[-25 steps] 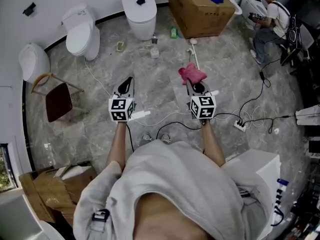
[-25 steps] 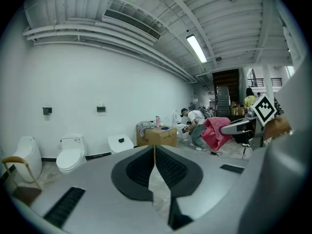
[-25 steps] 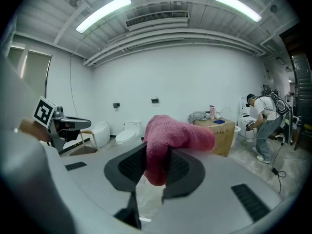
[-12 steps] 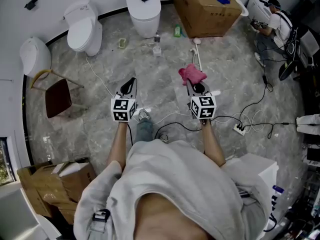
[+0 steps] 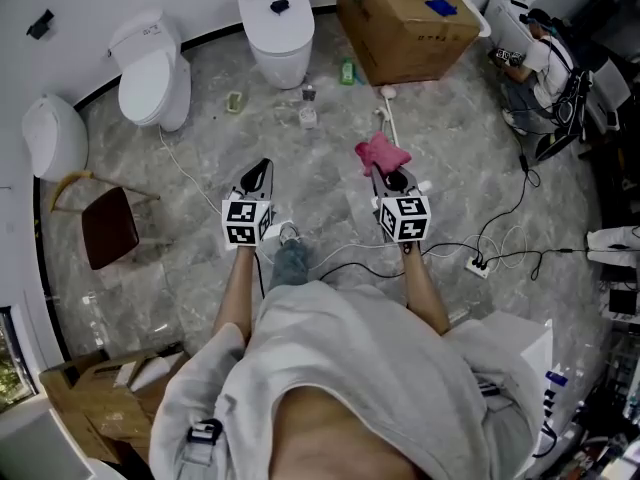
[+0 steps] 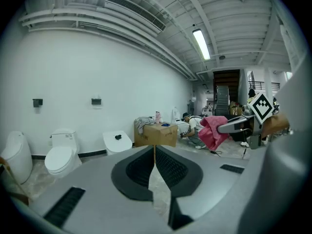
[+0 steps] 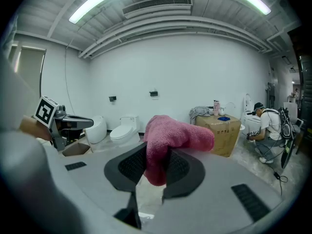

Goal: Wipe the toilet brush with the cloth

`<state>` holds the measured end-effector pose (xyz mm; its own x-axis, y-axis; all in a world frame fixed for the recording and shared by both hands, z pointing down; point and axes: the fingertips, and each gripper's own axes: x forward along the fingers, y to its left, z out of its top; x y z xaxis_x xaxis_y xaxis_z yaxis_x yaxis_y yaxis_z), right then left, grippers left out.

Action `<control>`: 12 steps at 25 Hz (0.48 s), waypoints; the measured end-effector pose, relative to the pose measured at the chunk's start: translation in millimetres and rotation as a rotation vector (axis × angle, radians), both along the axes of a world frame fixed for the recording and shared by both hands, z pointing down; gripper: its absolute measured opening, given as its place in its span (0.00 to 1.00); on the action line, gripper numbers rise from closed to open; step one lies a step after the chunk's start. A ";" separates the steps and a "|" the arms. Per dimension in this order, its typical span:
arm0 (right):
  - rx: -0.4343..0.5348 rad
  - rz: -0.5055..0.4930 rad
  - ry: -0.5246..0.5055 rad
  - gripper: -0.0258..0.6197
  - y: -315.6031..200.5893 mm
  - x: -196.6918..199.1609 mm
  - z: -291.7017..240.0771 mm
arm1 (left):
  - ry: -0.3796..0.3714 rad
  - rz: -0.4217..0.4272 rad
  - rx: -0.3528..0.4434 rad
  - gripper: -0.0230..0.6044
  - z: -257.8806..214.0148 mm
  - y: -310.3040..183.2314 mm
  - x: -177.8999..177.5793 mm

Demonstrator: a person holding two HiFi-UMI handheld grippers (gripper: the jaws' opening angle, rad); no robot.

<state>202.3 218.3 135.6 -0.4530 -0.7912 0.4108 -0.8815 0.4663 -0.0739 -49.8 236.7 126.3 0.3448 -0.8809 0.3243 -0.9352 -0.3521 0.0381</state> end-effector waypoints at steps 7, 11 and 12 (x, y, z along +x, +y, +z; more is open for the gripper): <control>0.020 0.037 0.040 0.19 -78.9 -48.3 -19.1 | 0.055 0.032 0.001 0.08 -5.2 -85.4 -47.9; 0.024 0.044 0.065 0.19 -113.4 -75.7 -22.0 | 0.067 0.067 -0.005 0.08 -2.1 -131.9 -66.7; 0.024 0.049 0.071 0.19 -119.8 -80.0 -21.8 | 0.071 0.078 -0.005 0.08 -1.5 -142.9 -69.1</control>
